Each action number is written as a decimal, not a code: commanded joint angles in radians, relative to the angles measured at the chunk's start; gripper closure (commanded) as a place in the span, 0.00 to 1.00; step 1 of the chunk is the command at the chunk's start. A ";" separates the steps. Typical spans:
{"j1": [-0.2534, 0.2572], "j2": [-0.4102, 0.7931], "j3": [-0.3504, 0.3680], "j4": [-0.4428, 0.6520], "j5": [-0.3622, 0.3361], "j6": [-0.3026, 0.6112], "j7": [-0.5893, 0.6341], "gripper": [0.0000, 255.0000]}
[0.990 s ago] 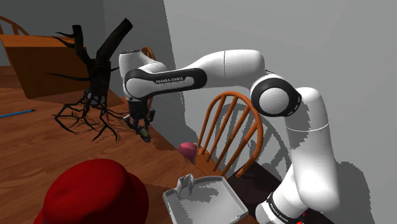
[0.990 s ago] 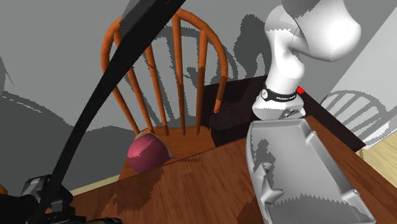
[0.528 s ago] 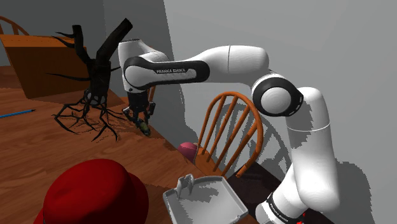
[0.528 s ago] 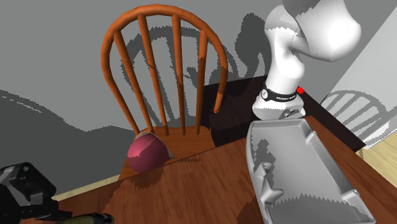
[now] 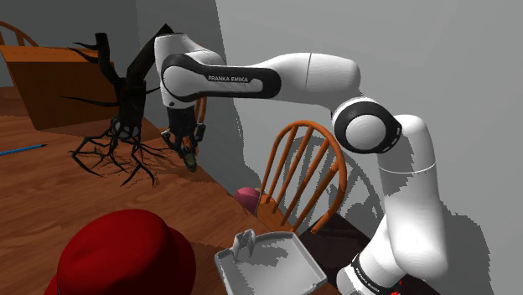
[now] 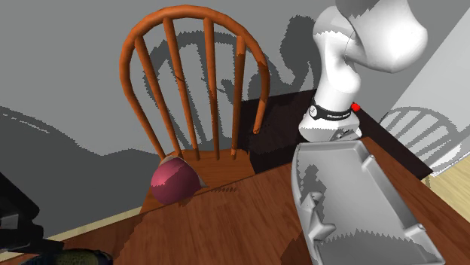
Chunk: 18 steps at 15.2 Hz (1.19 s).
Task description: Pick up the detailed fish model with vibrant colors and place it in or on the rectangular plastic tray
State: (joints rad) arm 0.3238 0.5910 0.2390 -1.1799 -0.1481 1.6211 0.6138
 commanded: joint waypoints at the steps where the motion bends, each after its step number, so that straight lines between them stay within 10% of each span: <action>1: 0.002 0.001 0.000 0.029 0.000 -0.029 -0.002 1.00; 9: 0.016 0.021 0.000 0.160 -0.002 -0.139 -0.008 1.00; 18: -0.019 -0.409 0.046 -0.474 0.089 0.072 0.050 1.00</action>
State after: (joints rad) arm 0.3061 0.2288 0.2805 -1.5927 -0.0712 1.6767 0.6588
